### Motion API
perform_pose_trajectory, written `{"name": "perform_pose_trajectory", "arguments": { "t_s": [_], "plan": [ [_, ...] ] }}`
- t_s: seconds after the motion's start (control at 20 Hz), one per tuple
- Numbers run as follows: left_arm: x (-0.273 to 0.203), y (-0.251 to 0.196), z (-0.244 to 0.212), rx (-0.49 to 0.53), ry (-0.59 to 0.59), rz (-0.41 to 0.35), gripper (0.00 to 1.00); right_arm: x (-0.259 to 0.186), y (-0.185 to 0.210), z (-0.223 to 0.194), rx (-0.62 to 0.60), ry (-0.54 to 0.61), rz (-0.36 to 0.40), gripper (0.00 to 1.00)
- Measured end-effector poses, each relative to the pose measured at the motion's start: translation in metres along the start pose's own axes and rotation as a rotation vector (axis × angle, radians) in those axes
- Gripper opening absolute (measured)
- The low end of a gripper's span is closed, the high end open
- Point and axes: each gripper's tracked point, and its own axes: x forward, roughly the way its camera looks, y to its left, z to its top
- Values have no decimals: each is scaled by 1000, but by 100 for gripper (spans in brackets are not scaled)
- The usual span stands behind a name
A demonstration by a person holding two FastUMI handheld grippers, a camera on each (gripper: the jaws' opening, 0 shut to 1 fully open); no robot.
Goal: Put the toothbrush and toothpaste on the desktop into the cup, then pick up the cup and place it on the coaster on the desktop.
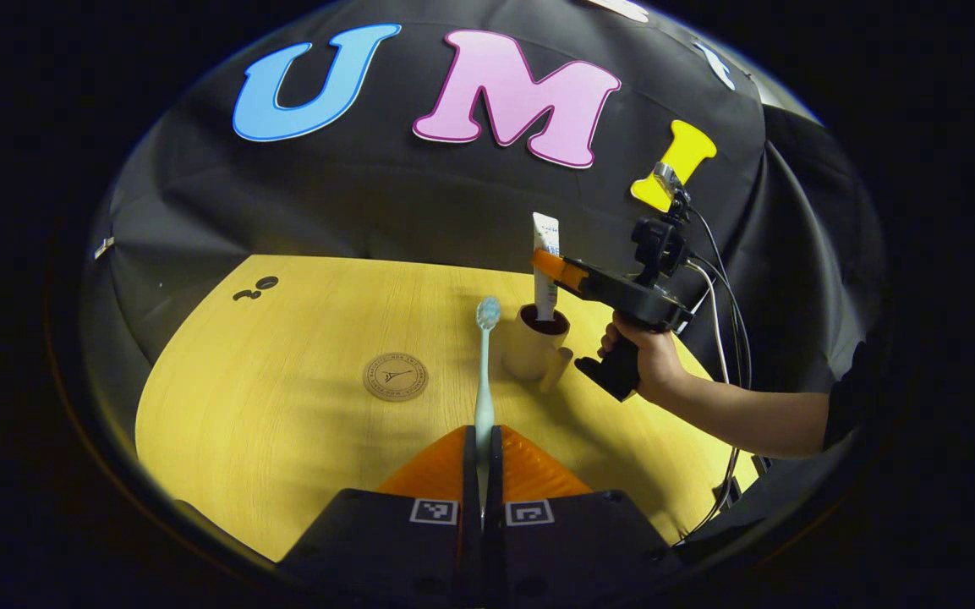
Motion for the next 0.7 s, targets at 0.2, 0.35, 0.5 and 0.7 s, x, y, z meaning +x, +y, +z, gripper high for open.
{"name": "perform_pose_trajectory", "arguments": {
  "t_s": [0.2,0.35,0.5,0.7],
  "plan": [
    [3,-2,-1,-14,-10,-3,6,-7,-2,-23,-9,32,-1,23],
    [6,-5,0,-25,-12,-11,6,-12,2,-37,-13,51,11,27],
    [12,-8,0,-26,-16,-11,6,-16,2,-47,-27,86,11,41],
    [26,-30,33,-65,-108,-69,6,-34,-3,-32,11,90,0,98]
  ]
}}
